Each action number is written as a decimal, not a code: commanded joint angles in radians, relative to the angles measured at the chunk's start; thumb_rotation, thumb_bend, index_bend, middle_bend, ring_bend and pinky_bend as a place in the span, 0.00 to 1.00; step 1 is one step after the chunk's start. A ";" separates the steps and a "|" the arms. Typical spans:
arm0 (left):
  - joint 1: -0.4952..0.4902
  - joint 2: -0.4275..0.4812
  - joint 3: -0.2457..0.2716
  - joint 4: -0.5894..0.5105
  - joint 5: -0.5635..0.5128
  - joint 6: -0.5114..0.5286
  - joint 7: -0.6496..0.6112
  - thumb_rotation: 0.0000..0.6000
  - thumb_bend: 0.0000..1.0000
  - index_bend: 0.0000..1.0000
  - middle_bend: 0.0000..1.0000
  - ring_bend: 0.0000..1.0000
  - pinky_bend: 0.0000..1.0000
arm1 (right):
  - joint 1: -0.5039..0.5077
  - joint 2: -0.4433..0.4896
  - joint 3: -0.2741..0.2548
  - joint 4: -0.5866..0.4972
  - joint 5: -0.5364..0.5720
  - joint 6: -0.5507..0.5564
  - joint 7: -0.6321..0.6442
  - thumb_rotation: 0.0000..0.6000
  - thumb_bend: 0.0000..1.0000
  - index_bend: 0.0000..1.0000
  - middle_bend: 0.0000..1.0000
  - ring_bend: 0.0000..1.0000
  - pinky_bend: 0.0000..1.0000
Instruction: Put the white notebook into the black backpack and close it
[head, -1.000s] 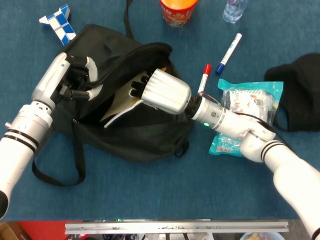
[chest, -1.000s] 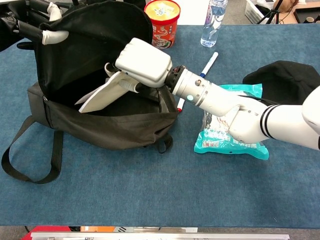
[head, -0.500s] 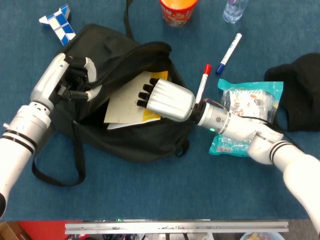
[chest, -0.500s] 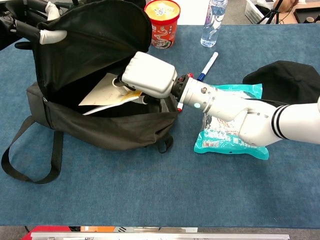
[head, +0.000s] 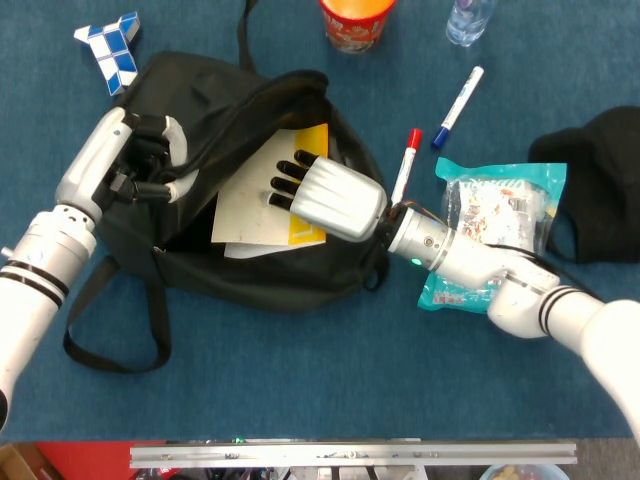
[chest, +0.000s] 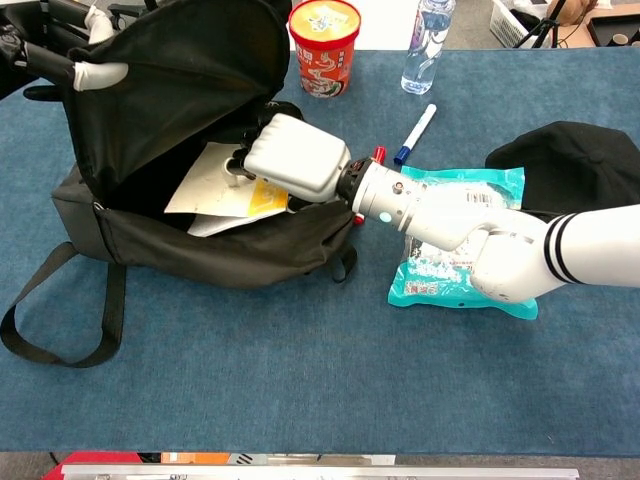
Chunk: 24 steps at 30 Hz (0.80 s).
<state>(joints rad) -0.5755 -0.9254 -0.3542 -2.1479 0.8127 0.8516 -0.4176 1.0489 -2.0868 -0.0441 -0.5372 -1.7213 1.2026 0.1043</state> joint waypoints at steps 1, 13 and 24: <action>-0.001 -0.002 0.001 0.002 -0.001 -0.001 -0.001 1.00 0.38 0.73 0.85 0.80 1.00 | 0.001 0.080 0.026 -0.147 0.030 -0.060 -0.081 1.00 0.32 0.04 0.30 0.15 0.26; -0.008 0.001 0.005 0.008 -0.014 0.000 0.008 1.00 0.38 0.72 0.85 0.80 1.00 | -0.030 0.305 0.052 -0.522 0.077 -0.143 -0.237 1.00 0.32 0.00 0.19 0.06 0.20; -0.017 0.005 0.014 0.007 -0.029 -0.006 0.024 1.00 0.38 0.72 0.85 0.80 1.00 | -0.050 0.488 0.064 -0.775 0.150 -0.258 -0.212 1.00 0.10 0.00 0.14 0.03 0.19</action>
<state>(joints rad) -0.5924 -0.9204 -0.3404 -2.1407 0.7838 0.8460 -0.3937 1.0059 -1.6306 0.0167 -1.2765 -1.5889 0.9668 -0.1212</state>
